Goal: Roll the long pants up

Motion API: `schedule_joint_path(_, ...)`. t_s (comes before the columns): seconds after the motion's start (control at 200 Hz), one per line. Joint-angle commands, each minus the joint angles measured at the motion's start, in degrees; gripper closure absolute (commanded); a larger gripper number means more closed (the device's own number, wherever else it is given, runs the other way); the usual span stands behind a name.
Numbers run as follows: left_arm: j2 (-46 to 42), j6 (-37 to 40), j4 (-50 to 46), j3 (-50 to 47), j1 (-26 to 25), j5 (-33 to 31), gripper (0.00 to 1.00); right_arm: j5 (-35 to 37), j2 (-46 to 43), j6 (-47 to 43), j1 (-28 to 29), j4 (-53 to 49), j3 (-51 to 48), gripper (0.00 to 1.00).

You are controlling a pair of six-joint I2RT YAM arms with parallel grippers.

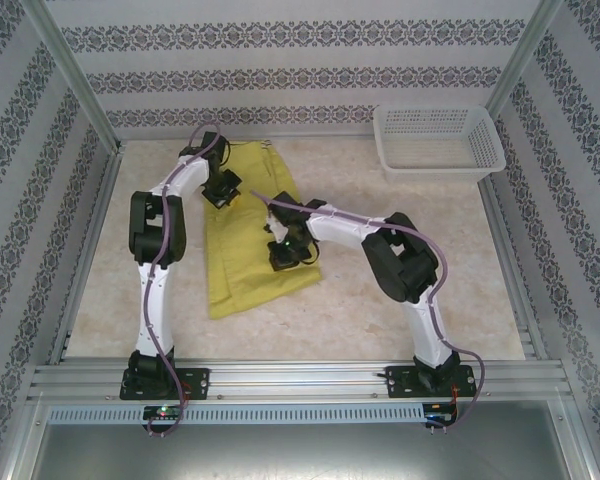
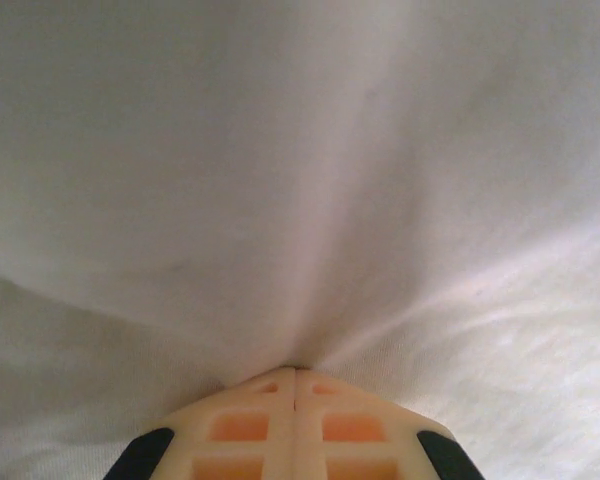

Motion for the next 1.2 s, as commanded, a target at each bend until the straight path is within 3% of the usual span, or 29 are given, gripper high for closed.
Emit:
schedule_joint_path(0.0,5.2,1.2,0.3,4.0,-1.1,1.7,1.0,0.3,2.9,1.9,1.6,-5.7,0.8,1.0)
schedule_joint_path(0.06,4.9,1.7,-0.7,5.9,-1.2,2.4,0.97,1.3,1.8,0.4,1.5,-7.4,2.4,0.98)
schedule_joint_path(0.1,4.2,2.2,-1.4,6.9,-1.2,3.0,0.86,2.0,0.7,-1.1,1.4,-8.4,3.2,0.92)
schedule_joint_path(0.135,3.2,2.9,-1.9,7.4,-1.2,3.4,0.65,2.6,-0.4,-2.4,1.3,-9.4,3.6,0.81)
schedule_joint_path(0.195,0.9,4.0,-3.4,8.0,-1.1,3.4,0.25,4.0,-2.7,-4.3,0.8,-11.2,4.4,0.49)
schedule_joint_path(0.25,-1.6,5.2,-5.3,8.0,-1.0,2.7,0.01,5.8,-5.0,-6.0,0.1,-13.0,5.0,0.4)
schedule_joint_path(0.485,-17.6,9.0,-11.1,2.1,0.0,-4.5,0.0,9.7,-14.0,-8.8,-6.1,-16.4,3.1,0.37)
schedule_joint_path(0.659,-28.4,9.7,-9.5,-8.6,0.1,-3.5,0.03,8.6,-20.0,-13.0,-7.0,-16.4,-0.5,0.3)
schedule_joint_path(0.724,-32.2,9.7,-7.1,-14.0,0.1,-3.5,0.04,10.1,-22.6,-15.8,-4.7,-15.6,-2.3,0.26)
schedule_joint_path(0.894,-36.9,8.7,-2.4,-24.2,0.2,-2.6,0.0,27.9,-25.2,-22.2,5.7,-15.0,-6.1,0.23)
schedule_joint_path(1.194,-35.7,9.2,-2.0,-25.9,0.1,-1.7,0.0,38.1,-24.6,-29.0,16.4,-2.4,-14.1,0.21)
